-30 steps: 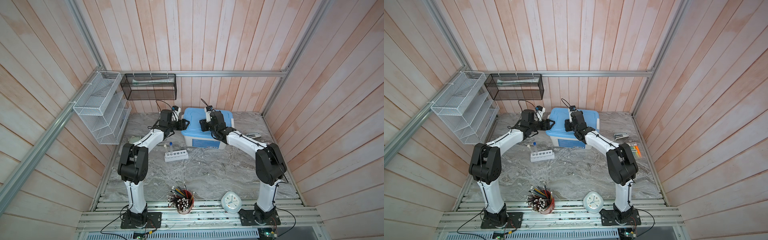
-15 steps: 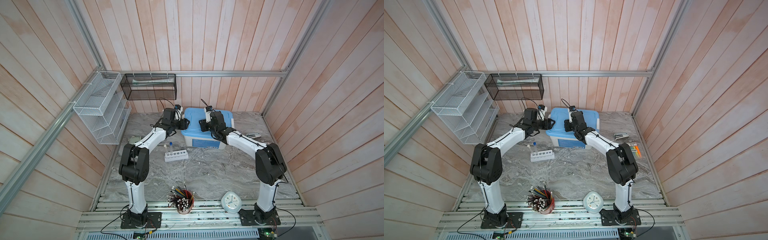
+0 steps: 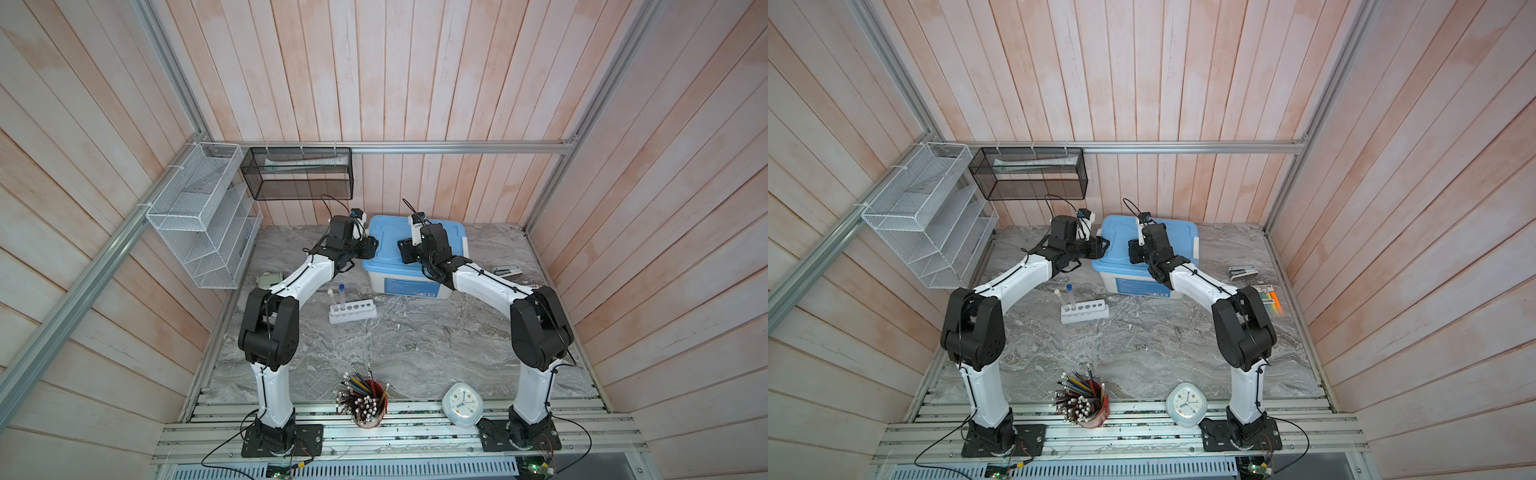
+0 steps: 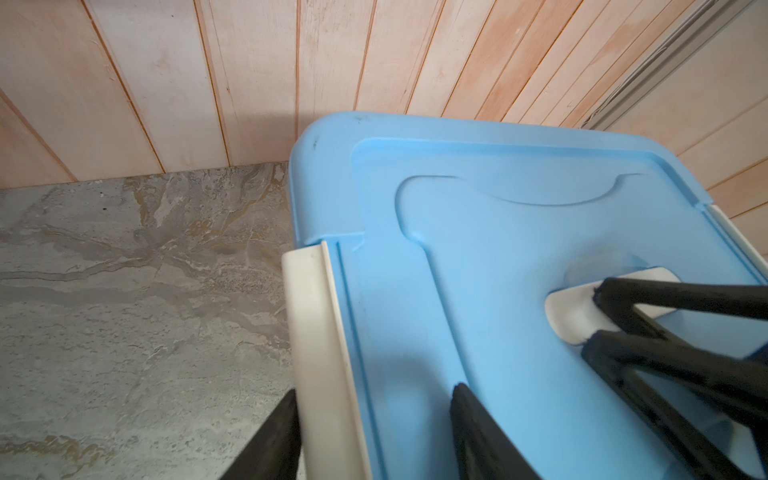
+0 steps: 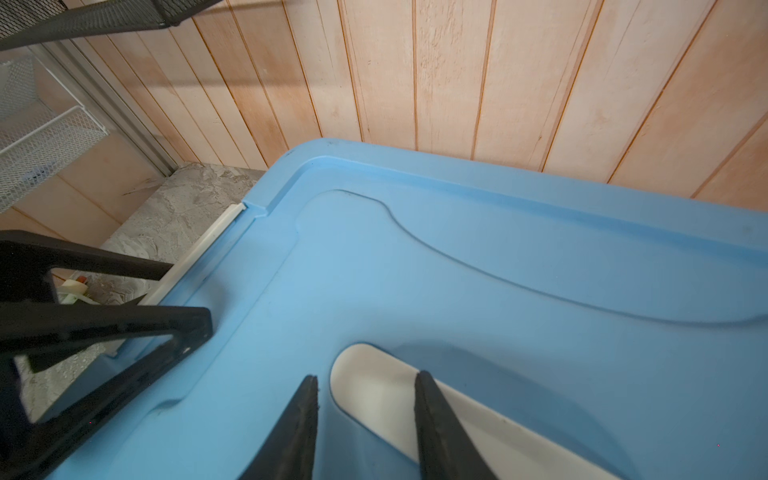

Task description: Organize the chemistry lab equipment

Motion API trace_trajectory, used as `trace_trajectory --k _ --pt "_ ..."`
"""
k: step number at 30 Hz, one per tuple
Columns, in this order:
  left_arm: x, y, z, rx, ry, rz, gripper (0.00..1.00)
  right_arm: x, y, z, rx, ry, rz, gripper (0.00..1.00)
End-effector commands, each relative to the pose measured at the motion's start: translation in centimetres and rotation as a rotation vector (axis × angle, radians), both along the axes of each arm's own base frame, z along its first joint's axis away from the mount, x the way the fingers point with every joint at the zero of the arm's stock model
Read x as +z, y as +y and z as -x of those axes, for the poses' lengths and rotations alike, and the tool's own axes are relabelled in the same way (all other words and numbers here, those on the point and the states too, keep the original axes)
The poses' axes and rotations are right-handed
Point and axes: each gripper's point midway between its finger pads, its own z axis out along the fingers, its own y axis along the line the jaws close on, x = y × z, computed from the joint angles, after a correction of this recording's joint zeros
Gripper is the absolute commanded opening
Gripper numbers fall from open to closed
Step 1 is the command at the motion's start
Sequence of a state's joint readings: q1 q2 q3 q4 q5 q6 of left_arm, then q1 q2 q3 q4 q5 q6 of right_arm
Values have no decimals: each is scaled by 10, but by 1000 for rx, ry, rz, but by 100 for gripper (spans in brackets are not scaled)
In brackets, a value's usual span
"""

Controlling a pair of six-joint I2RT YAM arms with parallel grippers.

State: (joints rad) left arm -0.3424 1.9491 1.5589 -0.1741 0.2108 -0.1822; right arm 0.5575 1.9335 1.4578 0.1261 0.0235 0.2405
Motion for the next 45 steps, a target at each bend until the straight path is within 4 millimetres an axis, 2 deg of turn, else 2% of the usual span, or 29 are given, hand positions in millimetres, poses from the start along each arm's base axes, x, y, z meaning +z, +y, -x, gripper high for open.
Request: trace_trajectory --k 1,12,16,19,24,29,33,45 --pt "-16 -4 12 -17 54 -76 57 -96 -7 35 29 281 115 39" --pt "-23 -9 11 0 50 -171 55 -102 -8 36 27 288 119 39" --pt "-17 -8 11 11 35 -174 54 -103 -7 36 29 291 119 39" --pt "-2 -5 10 18 6 -160 55 -104 -7 35 30 292 119 39" --pt "35 9 9 26 -46 -45 61 -105 -6 35 32 294 118 39" --pt "49 25 13 37 -64 7 61 -106 -5 34 33 299 116 39" --pt "43 36 14 46 -46 35 61 -107 -4 34 37 303 113 39" --pt "11 33 9 32 16 36 61 -108 -5 33 35 306 125 39"
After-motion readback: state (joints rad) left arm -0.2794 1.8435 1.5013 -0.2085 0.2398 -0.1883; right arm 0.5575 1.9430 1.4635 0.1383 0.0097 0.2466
